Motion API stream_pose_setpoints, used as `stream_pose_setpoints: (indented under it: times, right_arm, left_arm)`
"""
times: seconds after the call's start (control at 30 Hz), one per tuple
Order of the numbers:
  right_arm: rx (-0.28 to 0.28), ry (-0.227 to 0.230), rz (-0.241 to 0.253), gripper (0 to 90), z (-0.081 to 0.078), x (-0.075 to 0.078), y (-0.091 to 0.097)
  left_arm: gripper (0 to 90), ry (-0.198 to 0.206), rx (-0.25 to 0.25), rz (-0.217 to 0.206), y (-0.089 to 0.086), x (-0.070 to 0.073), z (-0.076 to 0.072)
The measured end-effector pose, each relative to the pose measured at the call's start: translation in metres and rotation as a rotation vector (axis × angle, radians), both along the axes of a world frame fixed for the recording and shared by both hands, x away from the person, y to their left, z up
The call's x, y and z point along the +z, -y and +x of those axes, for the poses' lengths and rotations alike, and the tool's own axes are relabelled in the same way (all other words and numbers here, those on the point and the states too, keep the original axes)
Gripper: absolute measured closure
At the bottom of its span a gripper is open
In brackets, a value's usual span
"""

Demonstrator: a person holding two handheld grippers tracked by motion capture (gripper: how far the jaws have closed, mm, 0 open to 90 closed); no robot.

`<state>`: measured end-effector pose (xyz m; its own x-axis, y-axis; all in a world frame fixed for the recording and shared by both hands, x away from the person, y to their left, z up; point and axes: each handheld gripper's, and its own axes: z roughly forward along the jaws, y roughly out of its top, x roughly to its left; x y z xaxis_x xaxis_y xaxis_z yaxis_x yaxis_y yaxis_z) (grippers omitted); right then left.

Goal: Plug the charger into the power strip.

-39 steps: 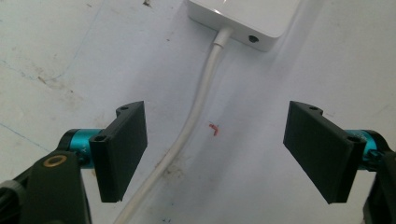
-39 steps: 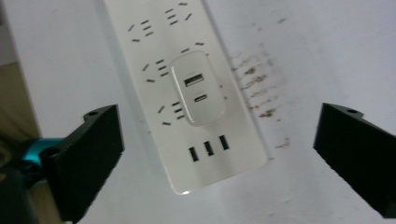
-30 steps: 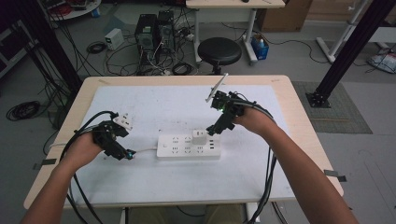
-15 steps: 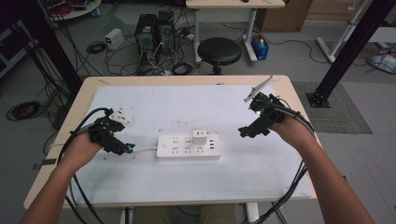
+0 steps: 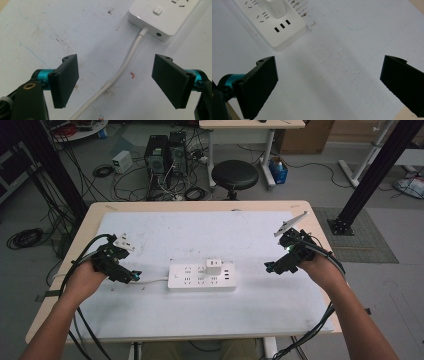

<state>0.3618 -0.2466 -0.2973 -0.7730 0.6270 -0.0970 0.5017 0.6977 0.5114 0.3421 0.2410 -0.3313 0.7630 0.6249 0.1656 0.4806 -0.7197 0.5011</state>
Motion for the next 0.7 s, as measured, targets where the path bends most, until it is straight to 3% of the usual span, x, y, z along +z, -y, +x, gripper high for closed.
stream_pose_setpoints:
  times: [0.53, 0.7]
  right_arm:
    - [-0.027, -0.040, 0.015, 0.7, -0.005, -0.020, 0.012]
    - [-0.049, -0.050, 0.028, 0.7, -0.006, -0.027, 0.019]
  left_arm:
    - [21.7, -0.013, 0.006, 0.007, 0.002, -0.006, 0.001]
    - [21.7, -0.014, 0.029, -0.017, -0.003, -0.013, 0.001]
